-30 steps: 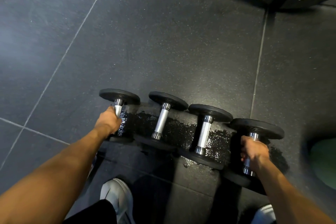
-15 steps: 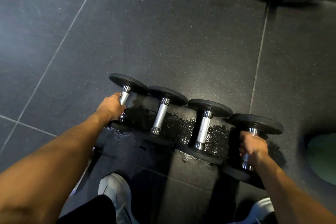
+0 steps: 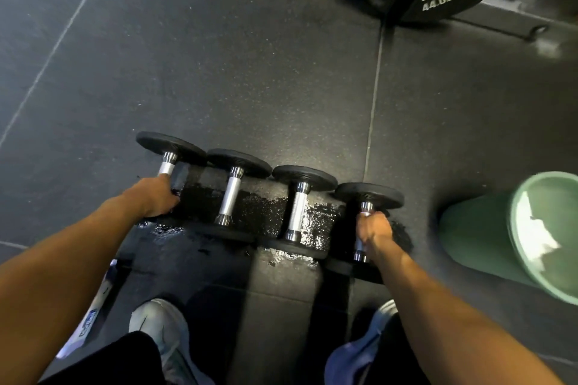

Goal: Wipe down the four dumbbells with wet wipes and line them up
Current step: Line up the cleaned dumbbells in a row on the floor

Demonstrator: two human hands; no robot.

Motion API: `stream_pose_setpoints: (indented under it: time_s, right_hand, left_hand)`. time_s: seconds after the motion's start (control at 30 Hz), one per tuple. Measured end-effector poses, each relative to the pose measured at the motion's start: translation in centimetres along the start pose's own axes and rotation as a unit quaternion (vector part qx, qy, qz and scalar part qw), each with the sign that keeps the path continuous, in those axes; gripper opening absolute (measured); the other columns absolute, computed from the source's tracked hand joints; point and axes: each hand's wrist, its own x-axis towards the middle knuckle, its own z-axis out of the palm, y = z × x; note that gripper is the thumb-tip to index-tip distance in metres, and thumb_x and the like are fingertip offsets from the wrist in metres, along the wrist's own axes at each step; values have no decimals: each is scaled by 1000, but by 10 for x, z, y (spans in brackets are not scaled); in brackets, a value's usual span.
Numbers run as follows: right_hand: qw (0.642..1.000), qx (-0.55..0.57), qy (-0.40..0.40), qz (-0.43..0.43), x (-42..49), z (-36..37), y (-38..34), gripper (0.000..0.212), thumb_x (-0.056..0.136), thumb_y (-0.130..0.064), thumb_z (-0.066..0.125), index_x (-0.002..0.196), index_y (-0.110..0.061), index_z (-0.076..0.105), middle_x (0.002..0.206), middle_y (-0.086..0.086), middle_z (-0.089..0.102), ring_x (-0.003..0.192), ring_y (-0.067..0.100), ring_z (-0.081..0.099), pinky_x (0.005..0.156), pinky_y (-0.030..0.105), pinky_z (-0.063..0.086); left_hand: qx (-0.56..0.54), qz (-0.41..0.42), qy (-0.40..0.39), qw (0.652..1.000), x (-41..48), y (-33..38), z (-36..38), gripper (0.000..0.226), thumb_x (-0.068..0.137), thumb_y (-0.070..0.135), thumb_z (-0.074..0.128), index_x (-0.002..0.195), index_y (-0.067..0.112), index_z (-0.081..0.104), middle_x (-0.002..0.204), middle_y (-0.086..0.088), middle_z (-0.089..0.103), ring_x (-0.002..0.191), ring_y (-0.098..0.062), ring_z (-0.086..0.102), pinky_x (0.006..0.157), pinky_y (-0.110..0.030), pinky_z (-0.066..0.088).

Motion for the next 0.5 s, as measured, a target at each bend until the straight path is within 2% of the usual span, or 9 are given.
stream_pose_setpoints:
  time_s: [0.07,0.13,0.2,0.23,0.27,0.33,0.4,0.5]
  right_hand:
    - [1000,-5,0,-16,-21,-10,-4,27,104,-18,46,126,-10,60,107,8,53,71,15,45,58,17,33]
    - [999,28,-26,-12,-48,-19,-15,27,104,-12,46,124,-9,63,108,8,54,78,17,50,57,15,37]
    - [983,170,-74,1,-85,-33,-34,29,102,-2,44,118,-7,69,105,14,62,71,16,54,48,15,44]
    - [958,263,-110,16,-107,-41,-44,31,100,3,43,114,-4,70,103,19,65,70,20,58,46,20,48]
    - [928,341,-148,21,-128,-50,-56,30,99,4,44,110,-3,71,104,24,68,75,26,63,51,26,53]
    - [871,444,-208,16,-173,-70,-79,29,98,-1,46,116,3,70,113,28,72,94,36,68,70,39,57]
    - [827,502,-253,-8,-217,-94,-100,39,98,-7,44,130,7,62,125,26,71,109,39,65,82,44,53]
    - [781,534,-317,-56,-281,-128,-117,45,97,-13,41,134,3,61,131,20,70,115,37,63,86,44,50]
  left_hand:
    - [67,51,-22,996,-27,11,-11,28,100,34,61,122,16,64,128,-18,68,115,-36,65,98,-39,53]
    - [118,94,-42,988,-57,27,-21,22,101,34,58,114,18,67,124,-10,69,113,-30,65,93,-34,52]
    - [123,135,-63,981,-97,45,-36,23,100,36,58,117,21,66,120,-5,68,111,-26,64,93,-34,51]
    - [103,154,-70,980,-119,54,-42,21,99,37,60,113,23,67,116,-2,69,107,-24,64,93,-35,51]
    - [71,178,-70,979,-144,64,-50,17,99,37,61,105,23,68,109,0,71,102,-23,65,92,-35,52]
    - [-40,209,-52,976,-196,83,-62,15,99,36,65,95,22,70,103,0,74,95,-18,66,86,-29,52]
    - [-231,216,-43,948,-252,106,-69,22,102,34,63,101,15,73,106,-5,76,88,-15,69,78,-25,52]
    - [-512,191,-49,836,-331,134,-73,26,104,40,61,115,17,69,112,-8,76,92,-19,75,83,-37,61]
